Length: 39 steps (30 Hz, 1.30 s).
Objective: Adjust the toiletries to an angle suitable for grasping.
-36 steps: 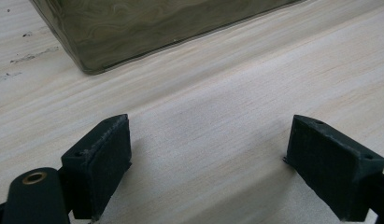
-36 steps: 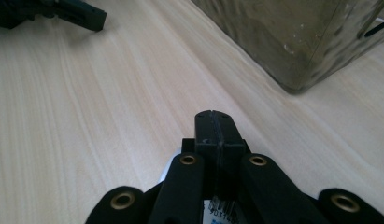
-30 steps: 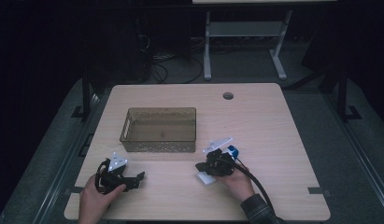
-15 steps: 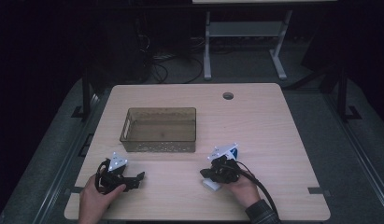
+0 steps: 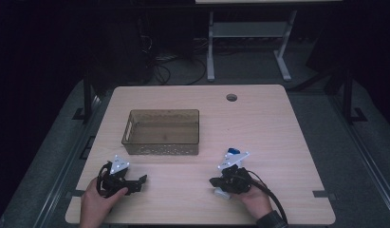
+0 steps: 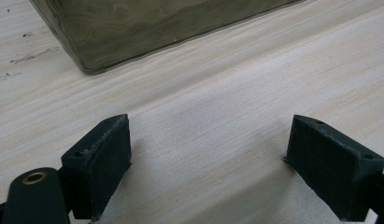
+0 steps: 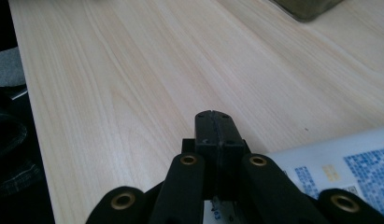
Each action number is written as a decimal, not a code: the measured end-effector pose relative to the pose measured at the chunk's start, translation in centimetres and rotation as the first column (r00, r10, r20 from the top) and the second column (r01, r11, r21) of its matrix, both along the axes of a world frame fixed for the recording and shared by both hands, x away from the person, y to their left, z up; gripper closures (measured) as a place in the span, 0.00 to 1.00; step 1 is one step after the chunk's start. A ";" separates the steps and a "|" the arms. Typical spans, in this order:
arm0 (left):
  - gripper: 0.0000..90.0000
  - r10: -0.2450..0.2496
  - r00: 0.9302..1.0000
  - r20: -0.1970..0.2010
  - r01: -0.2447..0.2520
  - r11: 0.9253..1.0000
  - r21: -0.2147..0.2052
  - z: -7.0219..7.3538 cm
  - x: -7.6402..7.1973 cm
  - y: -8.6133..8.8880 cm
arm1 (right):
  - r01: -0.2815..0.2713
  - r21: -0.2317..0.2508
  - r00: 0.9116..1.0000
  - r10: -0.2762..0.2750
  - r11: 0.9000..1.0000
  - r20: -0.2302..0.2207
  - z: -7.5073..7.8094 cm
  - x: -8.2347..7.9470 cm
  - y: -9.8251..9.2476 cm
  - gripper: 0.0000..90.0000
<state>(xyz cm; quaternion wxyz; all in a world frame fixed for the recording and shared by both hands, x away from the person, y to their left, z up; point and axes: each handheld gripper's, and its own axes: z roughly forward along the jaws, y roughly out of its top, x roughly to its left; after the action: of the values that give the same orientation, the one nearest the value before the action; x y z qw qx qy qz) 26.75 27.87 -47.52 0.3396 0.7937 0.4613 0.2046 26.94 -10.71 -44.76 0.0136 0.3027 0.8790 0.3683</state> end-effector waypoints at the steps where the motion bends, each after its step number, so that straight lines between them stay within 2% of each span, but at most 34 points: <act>1: 0.14 0.000 1.000 0.000 0.000 1.000 0.000 0.0 0.0 0.0 | 0.000 -0.002 1.000 0.000 1.000 0.004 0.0 -0.1 -0.2 0.99; 27: 0.14 0.000 1.000 0.000 0.000 1.000 0.000 0.0 0.0 0.0 | 0.067 -0.017 0.998 -0.067 0.998 -0.006 -0.2 -1.9 -4.2 0.99; 39: 0.14 0.000 1.000 0.000 0.000 1.000 0.000 0.0 0.0 0.0 | 0.121 -0.028 0.993 -0.121 0.992 -0.009 -0.2 -2.5 -6.9 0.99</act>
<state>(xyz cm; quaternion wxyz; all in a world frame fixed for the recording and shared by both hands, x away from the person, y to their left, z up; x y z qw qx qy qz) 26.75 27.87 -47.52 0.3397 0.7937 0.4613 0.2045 24.47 -17.57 -44.99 0.0354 0.3571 0.8641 0.3529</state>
